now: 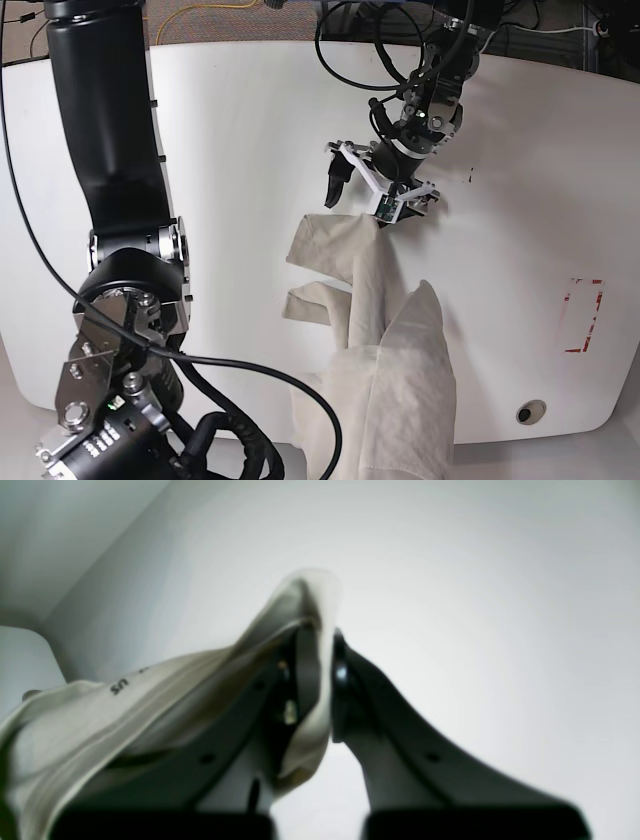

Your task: Layout the t-shirt on the table in an organized manner, then fold the t-shirt properly

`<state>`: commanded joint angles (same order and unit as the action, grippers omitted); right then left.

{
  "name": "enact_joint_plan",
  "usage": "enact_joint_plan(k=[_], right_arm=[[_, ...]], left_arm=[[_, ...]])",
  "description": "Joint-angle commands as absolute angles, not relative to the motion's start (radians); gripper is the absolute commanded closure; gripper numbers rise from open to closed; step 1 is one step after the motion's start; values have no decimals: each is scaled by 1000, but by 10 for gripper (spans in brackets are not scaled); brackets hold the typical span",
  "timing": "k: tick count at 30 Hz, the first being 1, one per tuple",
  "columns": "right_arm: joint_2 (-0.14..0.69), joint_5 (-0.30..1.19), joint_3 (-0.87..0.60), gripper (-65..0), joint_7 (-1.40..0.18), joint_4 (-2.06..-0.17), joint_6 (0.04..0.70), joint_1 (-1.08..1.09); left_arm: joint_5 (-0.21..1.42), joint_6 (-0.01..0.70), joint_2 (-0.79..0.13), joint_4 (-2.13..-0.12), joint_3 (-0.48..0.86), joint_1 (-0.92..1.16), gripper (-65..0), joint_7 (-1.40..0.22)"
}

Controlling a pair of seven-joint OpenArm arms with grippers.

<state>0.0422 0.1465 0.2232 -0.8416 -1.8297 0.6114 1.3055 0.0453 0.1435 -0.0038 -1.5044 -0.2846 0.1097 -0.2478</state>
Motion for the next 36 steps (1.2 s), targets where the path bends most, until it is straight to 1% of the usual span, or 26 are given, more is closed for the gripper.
enact_joint_plan(k=[5, 11, 16, 17, 18, 19, 20, 21, 23, 25, 27, 28, 32, 34, 36], right_arm=[[59, 148, 222, 0, -843, -1830, 611, 1306], [64, 148, 220, 0, -843, -1830, 611, 1306], [65, 148, 217, -2, -843, -1830, 611, 1293], [65, 148, 217, -2, -843, -1830, 611, 1290], [68, 148, 216, -2, -843, -1831, 611, 1287], [73, 148, 216, -2, -843, -1831, 611, 1287], [81, 148, 216, -2, -843, -1831, 611, 1287], [84, 151, 216, -2, -843, -1831, 611, 1285], [87, 151, 216, -2, -843, -1831, 611, 1283], [88, 148, 216, -2, -843, -1831, 611, 1274], [99, 148, 214, -2, -843, -1831, 611, 1265], [110, 148, 214, -2, -843, -1831, 611, 1259], [140, 148, 203, -2, -843, -1831, 611, 1228], [157, 148, 185, -2, -843, -1833, 611, 1208], [176, 148, 165, -2, -843, -1831, 611, 1185]], left_arm=[[45, 143, 30, -1446, -280, 71, -497, -246], [45, 143, 36, -1385, -282, 12, -497, -246], [45, 143, 68, -1331, -282, -39, -482, -246], [45, 143, 70, -1319, -282, -48, -460, -246], [45, 143, 73, -1300, -282, -58, -418, -246], [45, 143, 74, -1291, -282, -62, -393, -246], [45, 143, 74, -1276, -282, -77, -336, -246], [45, 142, 74, -1256, -282, -94, -265, -246], [45, 142, 74, -1224, -282, -117, -167, -246], [45, 140, 74, -1201, -282, -133, -85, -248], [45, 140, 74, -1188, -280, -142, -22, -249], [45, 140, 74, -1188, -280, -145, 0, -251], [45, 140, 70, -1221, -252, -140, 0, -255], [44, 140, 65, -1259, -213, -133, 0, -255], [44, 142, 39, -1303, -160, -102, 0, -268]])
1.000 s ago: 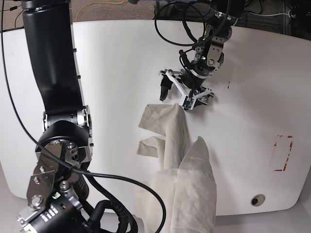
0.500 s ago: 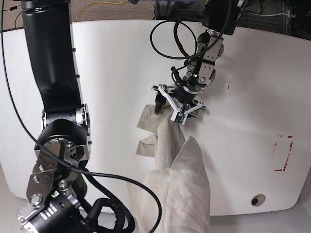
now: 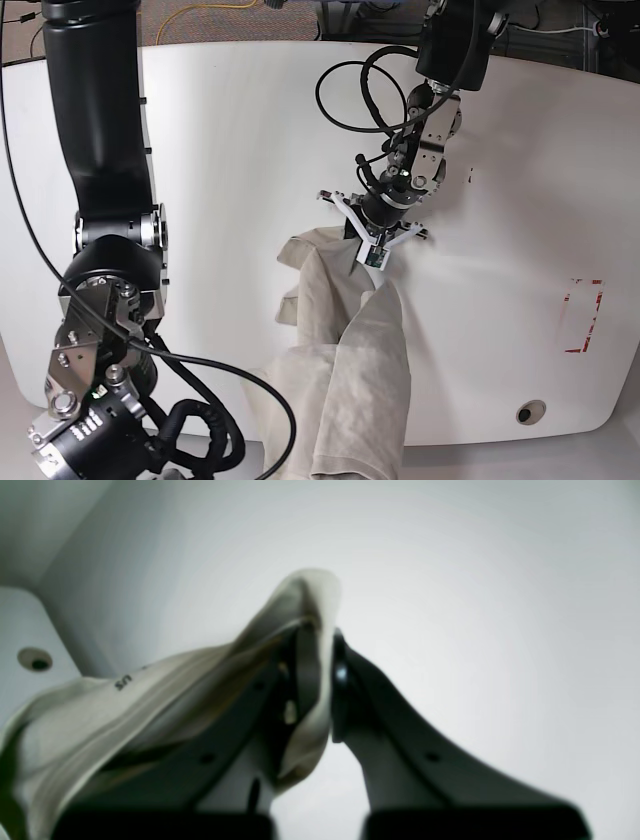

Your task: Layout the t-shirt on the table in an organized manner, then fold the t-shirt properly

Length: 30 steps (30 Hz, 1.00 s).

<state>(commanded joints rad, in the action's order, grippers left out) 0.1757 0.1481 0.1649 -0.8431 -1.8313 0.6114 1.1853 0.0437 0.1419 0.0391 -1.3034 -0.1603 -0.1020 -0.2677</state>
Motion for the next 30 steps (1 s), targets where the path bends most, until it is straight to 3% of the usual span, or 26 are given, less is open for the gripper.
enact_joint_plan(k=[7, 14, 30], right_arm=[[251, 148, 105, -2, -843, -1831, 605, 1107], [265, 148, 15, -2, -843, -1788, 605, 1033], [265, 147, -197, 0, -835, -1412, 604, 1004]], left_arm=[[44, 143, -53, -1448, -61, -84, 0, -335], [44, 143, -150, -1550, 31, -84, 0, -369], [44, 145, -255, -1755, 148, -188, -10, -522]])
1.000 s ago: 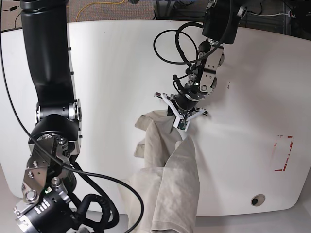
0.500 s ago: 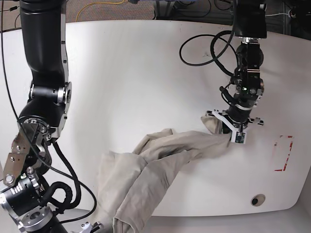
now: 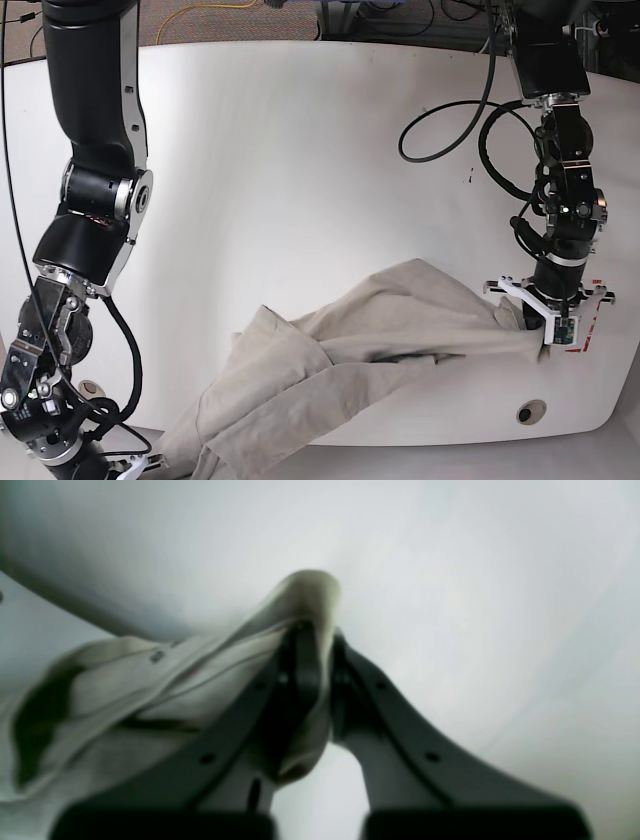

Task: Layout the t-shirt on the table in an organized manner, then fold the t-shirt properly
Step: 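Pull the grippers apart to stretch the shirt across the table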

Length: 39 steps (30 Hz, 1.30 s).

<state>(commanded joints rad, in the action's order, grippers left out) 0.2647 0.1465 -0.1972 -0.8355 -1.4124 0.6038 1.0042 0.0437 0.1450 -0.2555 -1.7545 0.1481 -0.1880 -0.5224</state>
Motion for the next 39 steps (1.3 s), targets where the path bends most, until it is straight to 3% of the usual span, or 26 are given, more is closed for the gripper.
enact_joint_plan(k=[5, 12, 18, 24, 31, 39], right_arm=[[285, 148, -278, 0, -839, -1399, 604, 889], [285, 153, -357, 0, -843, -1463, 604, 679], [282, 154, -418, 0, -843, -1557, 602, 456], [222, 156, -503, 0, -843, -1626, 605, 242], [163, 156, -535, 0, -843, -1693, 611, 27], [101, 156, -535, 0, -843, -1802, 611, -107]], left_arm=[[44, 147, -257, -1755, 150, -168, -8, -533], [44, 234, -257, -1755, 162, -68, -6, -535], [44, 282, -251, -1776, 251, 50, -6, -535], [44, 320, -252, -1790, 314, 159, -6, -535], [41, 421, -252, -1797, 418, 255, -6, -535], [39, 450, -254, -1833, 455, 351, -6, -535]])
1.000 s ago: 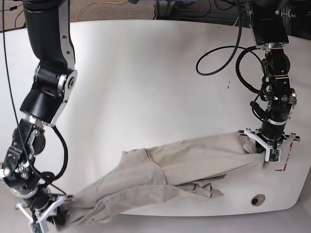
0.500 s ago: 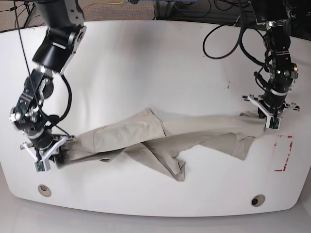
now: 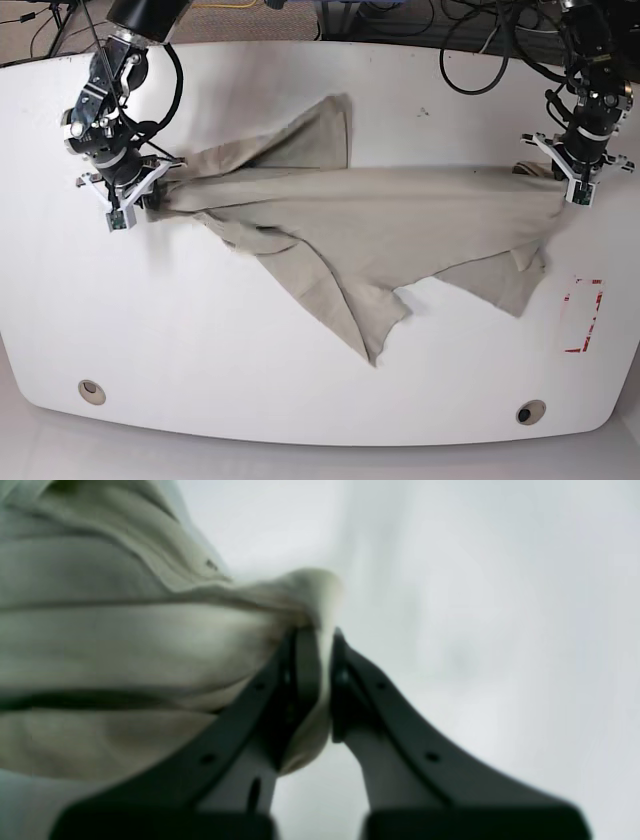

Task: Layout the t-shirt on the table in an organized manner, then fold the t-shirt properly
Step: 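Pull the grippers apart to stretch the shirt across the table, then lower the stretched shirt onto the table with both grippers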

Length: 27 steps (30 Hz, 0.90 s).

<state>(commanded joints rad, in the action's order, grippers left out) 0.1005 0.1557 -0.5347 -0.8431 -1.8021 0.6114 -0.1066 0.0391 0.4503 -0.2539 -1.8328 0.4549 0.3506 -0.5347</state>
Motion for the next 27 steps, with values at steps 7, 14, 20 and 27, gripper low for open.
enact_joint_plan(k=[7, 14, 20, 27], right_arm=[[67, 150, -533, 0, -843, -1830, 611, -159], [68, 148, -535, 0, -843, -1830, 610, -193], [70, 148, -535, -8, -843, -1831, 605, -203], [68, 147, -535, -330, -845, -1845, 604, -219]], left_arm=[[39, 450, -254, -1837, 456, 389, -6, -535], [38, 450, -254, -1837, 456, 398, -10, -536], [38, 452, -254, -1836, 456, 400, -13, -555], [38, 518, -254, -1836, 455, 397, -89, -613]])
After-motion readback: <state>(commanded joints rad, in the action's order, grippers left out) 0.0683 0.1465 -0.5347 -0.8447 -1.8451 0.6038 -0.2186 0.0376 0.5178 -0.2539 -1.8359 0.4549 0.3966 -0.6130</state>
